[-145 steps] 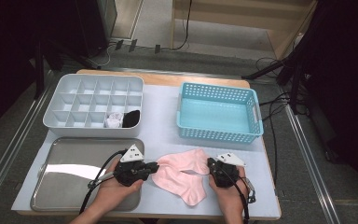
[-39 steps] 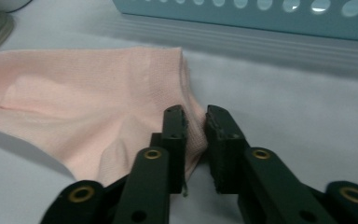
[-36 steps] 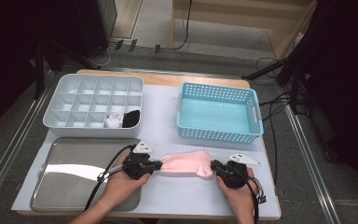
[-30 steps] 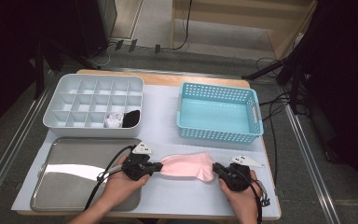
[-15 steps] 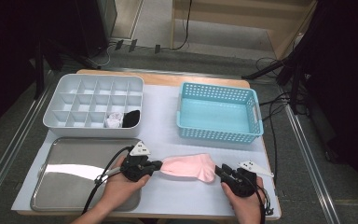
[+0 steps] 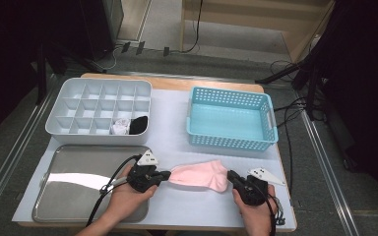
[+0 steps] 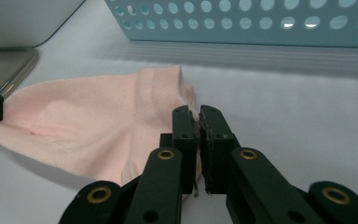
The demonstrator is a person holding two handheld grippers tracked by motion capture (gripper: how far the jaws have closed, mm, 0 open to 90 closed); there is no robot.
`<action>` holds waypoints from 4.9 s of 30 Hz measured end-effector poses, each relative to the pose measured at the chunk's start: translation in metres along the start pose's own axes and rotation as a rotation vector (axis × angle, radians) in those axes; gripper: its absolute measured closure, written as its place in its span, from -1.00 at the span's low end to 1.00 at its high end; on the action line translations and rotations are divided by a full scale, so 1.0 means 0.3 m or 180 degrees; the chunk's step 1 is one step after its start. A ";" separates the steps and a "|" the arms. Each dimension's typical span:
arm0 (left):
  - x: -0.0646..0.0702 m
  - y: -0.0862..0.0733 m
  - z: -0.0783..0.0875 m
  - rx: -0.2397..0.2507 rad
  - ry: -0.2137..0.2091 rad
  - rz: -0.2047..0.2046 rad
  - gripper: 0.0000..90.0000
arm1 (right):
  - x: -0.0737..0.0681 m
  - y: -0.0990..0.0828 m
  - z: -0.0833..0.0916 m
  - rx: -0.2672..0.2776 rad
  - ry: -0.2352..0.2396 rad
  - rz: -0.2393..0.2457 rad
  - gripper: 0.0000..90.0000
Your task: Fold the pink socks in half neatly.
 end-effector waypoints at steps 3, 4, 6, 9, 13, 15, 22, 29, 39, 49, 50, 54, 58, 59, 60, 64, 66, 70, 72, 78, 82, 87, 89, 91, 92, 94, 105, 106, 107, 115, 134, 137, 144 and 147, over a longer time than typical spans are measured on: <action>-0.003 0.003 -0.002 0.0025 0.0010 0.0028 1.00 | 0.013 0.001 -0.011 -0.0002 -0.0022 -0.0021 0.90; -0.003 0.002 -0.002 0.0025 0.0013 0.0023 1.00 | 0.016 0.001 -0.015 -0.0004 -0.0010 -0.0031 0.88; -0.002 0.001 0.001 0.0019 0.0008 0.0011 1.00 | 0.019 -0.001 -0.025 -0.0030 0.0043 -0.0069 0.77; 0.003 0.002 0.008 0.0047 -0.0049 0.0019 0.95 | 0.029 -0.002 -0.024 0.0004 0.0019 -0.0118 0.68; -0.001 0.004 0.015 0.0079 -0.0041 0.0021 0.91 | 0.069 0.009 0.008 0.0127 -0.0192 -0.0191 0.66; 0.000 0.003 0.015 0.0079 -0.0043 0.0027 0.89 | 0.070 0.007 0.015 0.0135 -0.0137 -0.0193 0.68; 0.000 -0.003 -0.002 0.0047 -0.0004 0.0037 0.91 | 0.037 -0.010 -0.024 -0.0032 -0.0033 -0.0107 0.61; -0.015 -0.005 -0.003 0.0030 0.0009 0.0077 0.84 | 0.019 -0.027 -0.054 -0.0183 -0.0101 0.0040 0.55; 0.006 -0.006 -0.013 0.0005 -0.0001 0.0028 1.00 | 0.018 -0.030 -0.041 -0.0270 -0.0062 0.0010 0.86; 0.059 -0.003 -0.039 0.0015 -0.0055 0.0021 1.00 | 0.035 -0.005 0.042 -0.0155 -0.0150 0.0023 0.86; 0.059 -0.002 -0.037 0.0023 -0.0065 0.0021 0.99 | 0.030 -0.001 0.046 -0.0140 -0.0128 0.0023 0.86; 0.055 0.002 -0.035 0.0057 -0.0068 0.0055 0.98 | -0.023 0.028 0.066 -0.0034 -0.0035 0.0076 0.86; 0.053 0.001 -0.038 0.0069 -0.0073 0.0070 0.99 | -0.077 0.051 0.079 0.0044 0.0059 0.0129 0.86; 0.051 0.002 -0.038 0.0073 -0.0063 0.0071 0.99 | -0.097 0.058 0.081 0.0075 0.0076 0.0179 0.86; 0.052 0.001 -0.037 0.0058 -0.0078 0.0073 0.99 | -0.109 0.061 0.084 0.0084 0.0088 0.0194 0.86; 0.052 0.003 -0.039 0.0066 -0.0073 0.0080 0.98 | -0.179 0.074 0.081 0.0137 0.0201 0.0315 0.85; 0.051 0.003 -0.044 0.0064 -0.0062 0.0088 0.98 | -0.212 0.074 0.068 0.0132 0.0251 0.0376 0.85; 0.054 0.002 -0.050 0.0057 -0.0070 0.0094 0.98 | -0.278 0.069 0.038 0.0097 0.0334 0.0489 0.85; 0.051 0.001 -0.049 0.0049 -0.0072 0.0084 0.98 | -0.307 0.067 0.021 0.0086 0.0372 0.0535 0.85; 0.042 -0.008 -0.053 -0.0017 -0.0012 0.0030 0.63 | -0.375 0.051 -0.033 0.0035 0.0482 0.0698 0.65; 0.022 -0.011 -0.022 -0.0044 -0.0038 0.0024 0.41 | -0.397 0.055 -0.023 0.0143 0.0681 0.0748 0.41; -0.013 -0.005 0.028 0.0055 -0.0128 0.0092 0.37 | -0.338 0.074 0.021 0.0305 0.0776 0.0397 0.41; -0.021 -0.002 0.038 0.0091 -0.0138 0.0135 0.40 | -0.312 0.064 0.021 0.0285 0.0743 0.0299 0.43; -0.016 -0.001 0.034 0.0099 -0.0180 0.0144 0.44 | -0.308 0.049 0.009 0.0218 0.0714 0.0259 0.43; -0.008 -0.002 0.028 0.0087 -0.0209 0.0123 0.46 | -0.317 0.039 0.001 0.0169 0.0731 0.0266 0.43; 0.010 -0.004 0.011 0.0046 -0.0227 0.0086 0.46 | -0.354 0.017 -0.019 0.0067 0.0759 0.0372 0.40; 0.029 0.010 -0.025 -0.0044 -0.0191 0.0014 0.94 | -0.399 -0.057 -0.134 -0.0220 0.0019 0.1049 0.55; 0.030 0.015 -0.022 -0.0032 -0.0174 0.0006 0.99 | -0.397 -0.057 -0.134 -0.0225 0.0027 0.1023 0.67; 0.031 0.020 -0.021 -0.0004 -0.0175 0.0017 1.00 | -0.394 -0.057 -0.131 -0.0242 0.0059 0.0984 0.84; 0.039 0.056 -0.003 0.0175 -0.0160 0.0078 0.89 | -0.362 -0.021 -0.080 -0.0083 0.0198 0.0673 0.96; 0.043 0.052 -0.088 -0.0052 -0.0030 0.0039 1.00 | -0.392 0.000 -0.060 0.0092 0.0553 0.0629 0.93; 0.044 0.055 -0.083 -0.0011 -0.0061 0.0058 1.00 | -0.388 -0.031 -0.105 -0.0082 0.0334 0.0709 0.58; 0.047 0.050 -0.082 -0.0019 -0.0118 0.0056 0.98 | -0.394 -0.065 -0.156 -0.0181 -0.0143 0.0980 0.36; 0.052 0.052 -0.081 -0.0009 -0.0138 0.0066 0.98 | -0.384 -0.064 -0.160 -0.0171 -0.0232 0.0993 0.71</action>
Point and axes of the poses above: each handheld gripper's, and its own axes: z roughly backward along the jaws, y roughly out of its top, x roughly to its right, the point moved 9 cm from there along -z, roughly forward along the jaws, and after that the axes turned 9 degrees about -x, right-handed, at the moved point
